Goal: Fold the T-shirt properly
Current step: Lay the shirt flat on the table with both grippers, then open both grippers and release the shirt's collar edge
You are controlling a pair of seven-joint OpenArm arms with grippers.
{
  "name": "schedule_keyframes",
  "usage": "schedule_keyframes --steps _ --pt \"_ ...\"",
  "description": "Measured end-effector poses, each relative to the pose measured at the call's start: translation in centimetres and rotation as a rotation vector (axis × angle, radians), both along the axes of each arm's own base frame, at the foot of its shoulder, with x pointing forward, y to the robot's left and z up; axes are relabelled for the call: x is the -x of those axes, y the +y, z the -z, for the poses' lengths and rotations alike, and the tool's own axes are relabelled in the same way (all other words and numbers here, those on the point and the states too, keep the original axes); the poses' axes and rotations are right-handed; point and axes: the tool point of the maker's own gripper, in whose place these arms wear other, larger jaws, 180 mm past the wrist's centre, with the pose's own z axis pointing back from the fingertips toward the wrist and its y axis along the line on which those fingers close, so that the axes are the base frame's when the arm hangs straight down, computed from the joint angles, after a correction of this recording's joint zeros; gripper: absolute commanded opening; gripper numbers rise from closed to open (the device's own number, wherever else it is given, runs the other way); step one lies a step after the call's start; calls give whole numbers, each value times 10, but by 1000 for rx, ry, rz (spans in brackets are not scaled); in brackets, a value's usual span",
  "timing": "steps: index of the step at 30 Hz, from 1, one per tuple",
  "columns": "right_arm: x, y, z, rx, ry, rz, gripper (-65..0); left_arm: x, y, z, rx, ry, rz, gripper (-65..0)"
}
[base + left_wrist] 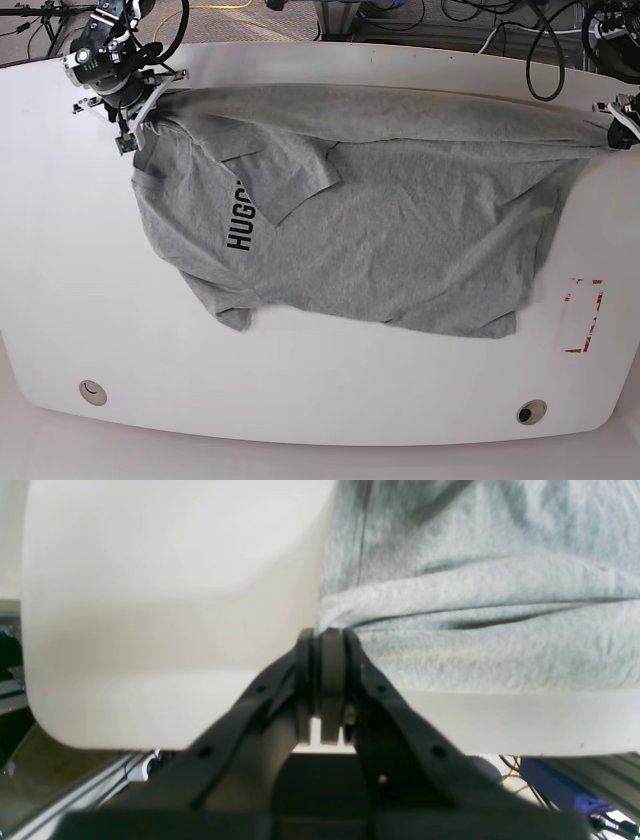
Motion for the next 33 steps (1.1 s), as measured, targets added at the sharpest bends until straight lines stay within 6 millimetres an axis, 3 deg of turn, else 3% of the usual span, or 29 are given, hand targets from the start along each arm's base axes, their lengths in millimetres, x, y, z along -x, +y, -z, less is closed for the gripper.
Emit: schedule_keyframes --steps 11,14,21,23,26,33 --pt "17 1 7 -2 43 -3 -645 15 11 9 -78 77 -1 -639" --pt "20 2 8 -3 52 -4 -583 18 15 11 -118 98 32 -560" --pt "28 1 11 1 73 -4 -270 29 28 14 -209 166 39 -253" --pt "30 0 11 2 79 -3 -198 31 31 15 -223 179 33 -203" --pt "32 0 12 4 86 -3 -152 32 33 15 -231 186 30 -210" --pt "35 1 13 2 91 -3 -146 29 33 13 -232 177 30 -228"
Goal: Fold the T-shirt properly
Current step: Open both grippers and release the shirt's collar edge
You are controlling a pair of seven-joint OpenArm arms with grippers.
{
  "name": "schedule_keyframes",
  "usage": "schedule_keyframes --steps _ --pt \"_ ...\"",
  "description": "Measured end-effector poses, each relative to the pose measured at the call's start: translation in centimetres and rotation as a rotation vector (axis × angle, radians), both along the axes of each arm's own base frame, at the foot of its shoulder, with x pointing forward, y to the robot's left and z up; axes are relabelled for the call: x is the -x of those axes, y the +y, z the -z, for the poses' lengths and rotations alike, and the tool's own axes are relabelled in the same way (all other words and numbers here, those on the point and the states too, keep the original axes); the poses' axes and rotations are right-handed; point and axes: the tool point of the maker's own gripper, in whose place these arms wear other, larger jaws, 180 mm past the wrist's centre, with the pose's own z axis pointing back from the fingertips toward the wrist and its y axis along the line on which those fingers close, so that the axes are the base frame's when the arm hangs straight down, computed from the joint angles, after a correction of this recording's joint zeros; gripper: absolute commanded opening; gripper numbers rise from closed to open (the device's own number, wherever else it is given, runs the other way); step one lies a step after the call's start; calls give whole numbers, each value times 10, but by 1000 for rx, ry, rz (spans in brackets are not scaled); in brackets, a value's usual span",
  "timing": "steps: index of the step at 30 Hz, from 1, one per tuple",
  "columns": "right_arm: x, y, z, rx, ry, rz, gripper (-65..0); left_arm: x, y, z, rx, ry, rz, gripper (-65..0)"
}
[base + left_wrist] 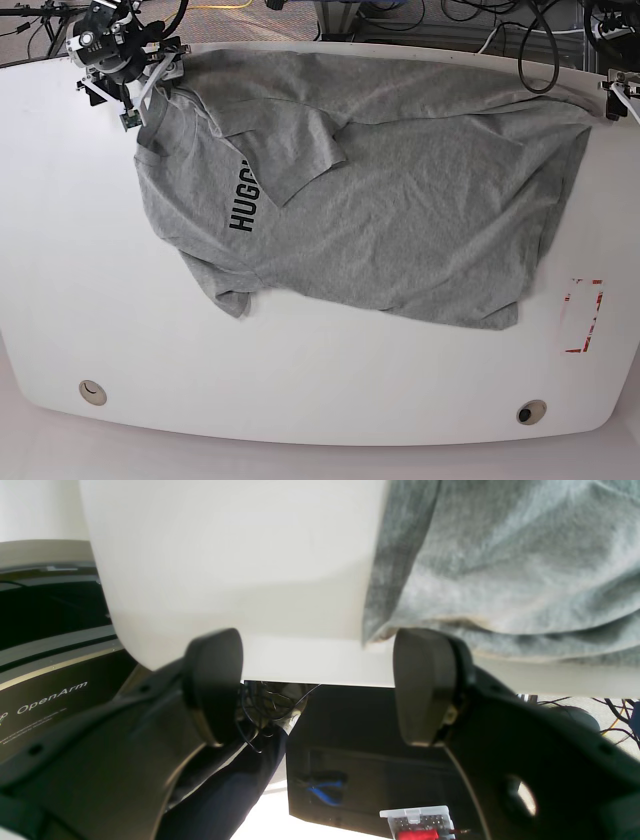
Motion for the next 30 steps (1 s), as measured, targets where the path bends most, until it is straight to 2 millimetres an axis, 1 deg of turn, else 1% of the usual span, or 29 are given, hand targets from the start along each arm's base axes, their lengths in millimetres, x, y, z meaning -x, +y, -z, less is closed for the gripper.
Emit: schedule_keyframes --steps 7,11,12,15,18,21,24,27,30 --pt "-10 -3 -4 7 -24 2 -147 -26 -1 -13 3 -85 3 -228" --pt "-8 -6 -4 15 -12 -5 -147 -32 -1 -18 1 -106 2 -228" --pt "-2 -10 -3 33 27 -8 -147 -31 2 -20 -4 -110 -8 -228" --pt "1 -18 -4 57 52 -5 -147 -33 9 -27 -14 -133 -31 -228" --pt "1 -18 -4 59 52 0 -147 -38 11 -32 -19 -157 -37 -228" --pt "-8 -13 -5 43 29 10 -147 -43 9 -33 -11 -173 -39 -229" --pt "-18 -5 -5 22 2 21 -147 -50 2 -31 10 -190 -37 -229" --pt "-34 4 -9 -5 -42 25 -147 -56 -15 -21 54 -195 -16 -229" --pt "-49 5 -15 -7 -78 21 -147 -58 -27 -14 80 -193 -3 -229"
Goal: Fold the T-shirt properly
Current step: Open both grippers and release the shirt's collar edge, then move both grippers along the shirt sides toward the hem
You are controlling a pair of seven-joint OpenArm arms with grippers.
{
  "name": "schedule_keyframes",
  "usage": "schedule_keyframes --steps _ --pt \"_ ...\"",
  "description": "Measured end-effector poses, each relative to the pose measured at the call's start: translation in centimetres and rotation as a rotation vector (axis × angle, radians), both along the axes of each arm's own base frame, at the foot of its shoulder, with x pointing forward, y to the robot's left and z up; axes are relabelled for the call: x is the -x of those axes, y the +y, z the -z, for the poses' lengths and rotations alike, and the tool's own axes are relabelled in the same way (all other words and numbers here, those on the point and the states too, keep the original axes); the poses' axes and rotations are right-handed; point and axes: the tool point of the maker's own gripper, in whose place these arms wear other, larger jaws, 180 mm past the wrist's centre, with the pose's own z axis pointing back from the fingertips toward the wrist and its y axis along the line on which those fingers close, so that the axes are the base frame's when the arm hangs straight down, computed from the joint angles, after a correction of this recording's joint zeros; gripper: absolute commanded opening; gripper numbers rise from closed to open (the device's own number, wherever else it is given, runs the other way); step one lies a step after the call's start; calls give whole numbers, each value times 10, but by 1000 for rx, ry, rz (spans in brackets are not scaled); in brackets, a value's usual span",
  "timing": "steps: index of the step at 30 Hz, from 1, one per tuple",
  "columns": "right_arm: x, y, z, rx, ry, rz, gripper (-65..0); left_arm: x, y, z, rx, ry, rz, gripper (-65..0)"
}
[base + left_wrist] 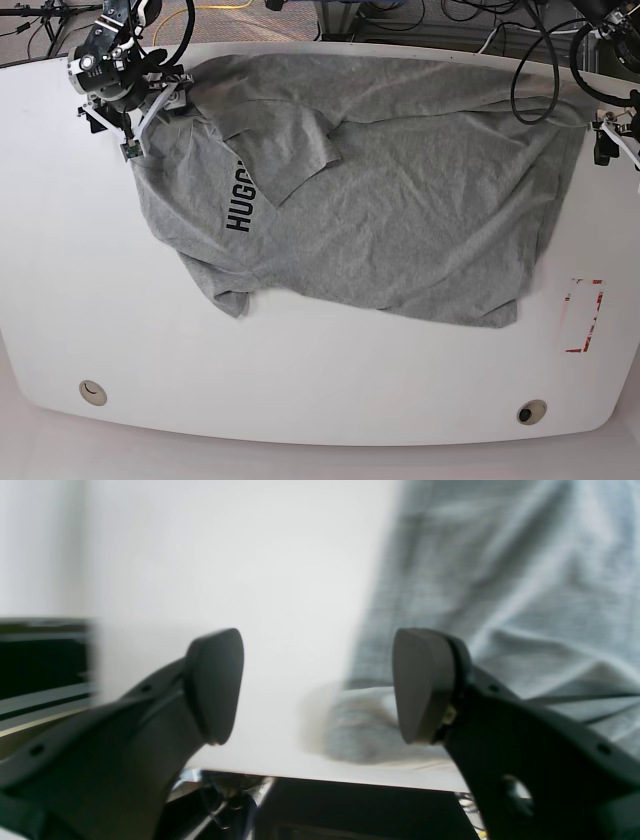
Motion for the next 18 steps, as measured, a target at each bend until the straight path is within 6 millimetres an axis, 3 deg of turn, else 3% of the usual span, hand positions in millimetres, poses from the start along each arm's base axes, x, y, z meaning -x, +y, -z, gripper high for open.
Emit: schedule_keyframes --steps 5,10,18 --pt "-16 7 -4 10 -7 -31 -147 -4 -6 -3 -24 2 27 -229" --pt "-16 13 -3 -13 -2 -38 -147 -7 -17 0 7 -10 41 -229" --pt "42 -9 14 53 172 -40 -147 -7 -12 -1 -9 -6 37 -229"
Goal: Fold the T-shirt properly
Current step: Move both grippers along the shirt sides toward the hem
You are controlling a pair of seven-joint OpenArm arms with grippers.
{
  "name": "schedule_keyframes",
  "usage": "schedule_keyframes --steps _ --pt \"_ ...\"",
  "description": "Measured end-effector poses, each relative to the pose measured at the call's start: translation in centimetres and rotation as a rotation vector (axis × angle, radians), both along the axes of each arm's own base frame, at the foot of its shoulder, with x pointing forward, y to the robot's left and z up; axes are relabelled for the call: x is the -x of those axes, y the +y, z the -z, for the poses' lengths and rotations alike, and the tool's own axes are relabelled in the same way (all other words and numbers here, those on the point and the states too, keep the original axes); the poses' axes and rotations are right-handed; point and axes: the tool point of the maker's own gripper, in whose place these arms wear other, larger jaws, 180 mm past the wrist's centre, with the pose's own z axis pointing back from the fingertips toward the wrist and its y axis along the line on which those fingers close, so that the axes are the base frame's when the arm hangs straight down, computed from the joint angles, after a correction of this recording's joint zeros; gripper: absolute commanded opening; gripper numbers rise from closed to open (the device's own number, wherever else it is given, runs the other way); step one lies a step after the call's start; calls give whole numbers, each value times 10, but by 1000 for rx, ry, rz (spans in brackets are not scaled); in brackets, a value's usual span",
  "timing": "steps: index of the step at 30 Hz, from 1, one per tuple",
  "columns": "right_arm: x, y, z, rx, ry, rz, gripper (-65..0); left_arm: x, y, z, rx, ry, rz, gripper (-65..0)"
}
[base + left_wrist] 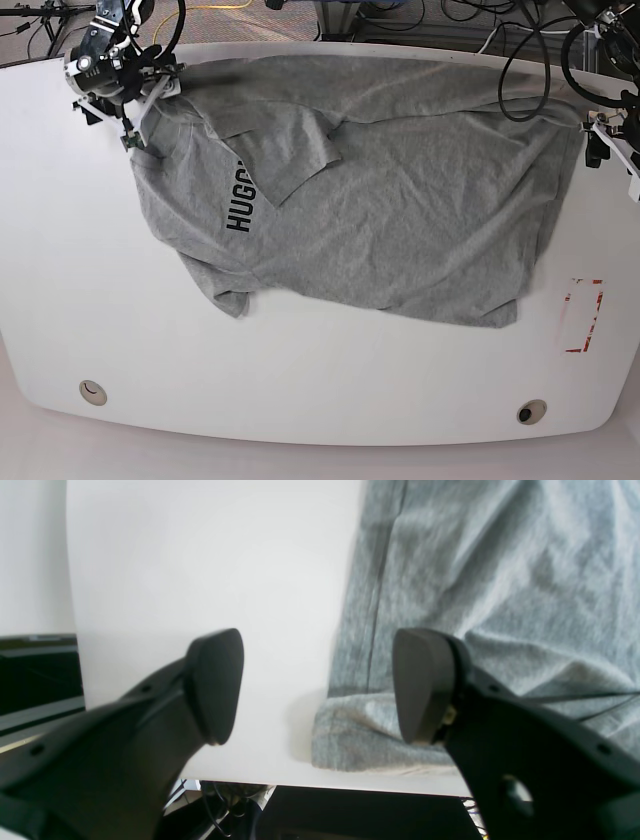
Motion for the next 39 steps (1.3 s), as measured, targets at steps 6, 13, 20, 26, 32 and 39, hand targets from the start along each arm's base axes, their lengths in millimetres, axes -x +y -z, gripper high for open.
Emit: schedule_keyframes --steps 6,13,20,26,32,39 --pt "11 5 5 -14 24 -2 -147 0 0 0 0 0 0 -229" --pt "8 1 2 -11 6 12 -147 -4 -3 -1 5 -9 4 -229" --pt "7 0 1 -19 -3 18 -147 -22 -12 -8 11 -46 43 -229" --pt "-15 14 -7 -107 -85 15 -147 -21 -10 -7 6 -36 34 -229" --pt "-37 20 -15 -135 -150 6 -147 -30 -12 -14 13 -71 41 -229" --pt "-54 16 -23 -117 -178 9 -147 -28 -11 -12 9 -61 38 -229"
